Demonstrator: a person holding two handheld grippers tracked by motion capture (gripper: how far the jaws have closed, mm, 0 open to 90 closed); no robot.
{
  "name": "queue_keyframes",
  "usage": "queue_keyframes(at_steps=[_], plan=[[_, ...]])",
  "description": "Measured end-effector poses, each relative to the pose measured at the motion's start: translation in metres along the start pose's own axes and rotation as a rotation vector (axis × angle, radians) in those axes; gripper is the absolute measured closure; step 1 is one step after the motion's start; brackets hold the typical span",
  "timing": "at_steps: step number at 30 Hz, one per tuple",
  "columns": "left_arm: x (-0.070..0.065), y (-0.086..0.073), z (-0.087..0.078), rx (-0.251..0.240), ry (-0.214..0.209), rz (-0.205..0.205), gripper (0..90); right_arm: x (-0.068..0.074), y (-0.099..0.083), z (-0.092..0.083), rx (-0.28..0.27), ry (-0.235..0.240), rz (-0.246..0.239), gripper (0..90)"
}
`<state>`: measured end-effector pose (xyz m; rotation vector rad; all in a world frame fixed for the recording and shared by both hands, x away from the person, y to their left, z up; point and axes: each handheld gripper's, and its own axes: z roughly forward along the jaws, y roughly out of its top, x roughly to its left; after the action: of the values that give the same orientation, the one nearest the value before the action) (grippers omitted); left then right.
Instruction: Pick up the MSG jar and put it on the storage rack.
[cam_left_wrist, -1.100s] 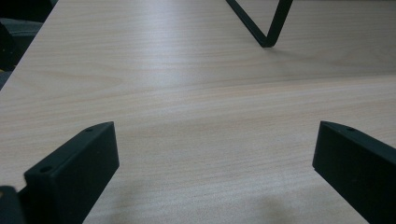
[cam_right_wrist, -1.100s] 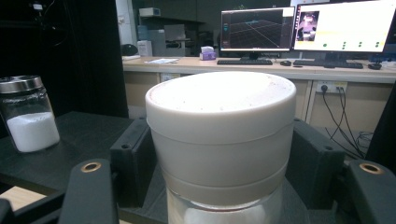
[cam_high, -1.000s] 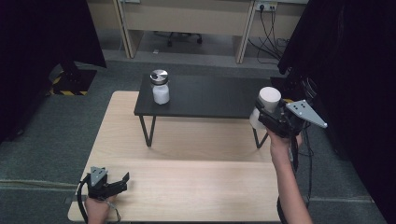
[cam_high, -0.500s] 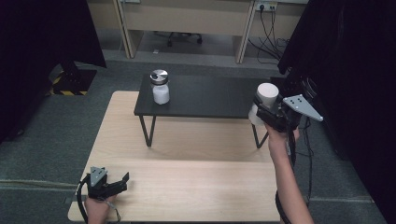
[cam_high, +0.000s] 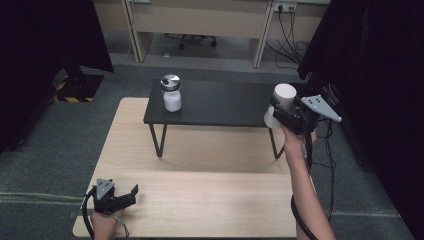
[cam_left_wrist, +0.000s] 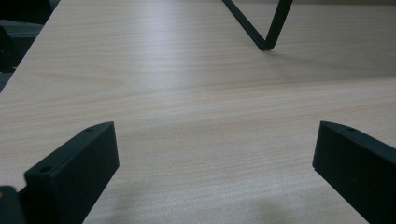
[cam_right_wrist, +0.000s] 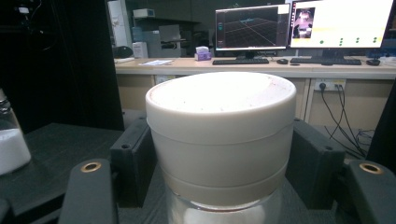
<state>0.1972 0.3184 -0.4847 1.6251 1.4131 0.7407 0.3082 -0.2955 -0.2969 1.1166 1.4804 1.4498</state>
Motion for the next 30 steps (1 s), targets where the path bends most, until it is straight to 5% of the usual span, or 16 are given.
queue_keyframes(at_steps=[30], plan=[[0.003,0.001,0.001,-0.001,-0.010,-0.007,0.0,-0.010,0.005,0.042,0.004,-0.020,0.000,33.5]])
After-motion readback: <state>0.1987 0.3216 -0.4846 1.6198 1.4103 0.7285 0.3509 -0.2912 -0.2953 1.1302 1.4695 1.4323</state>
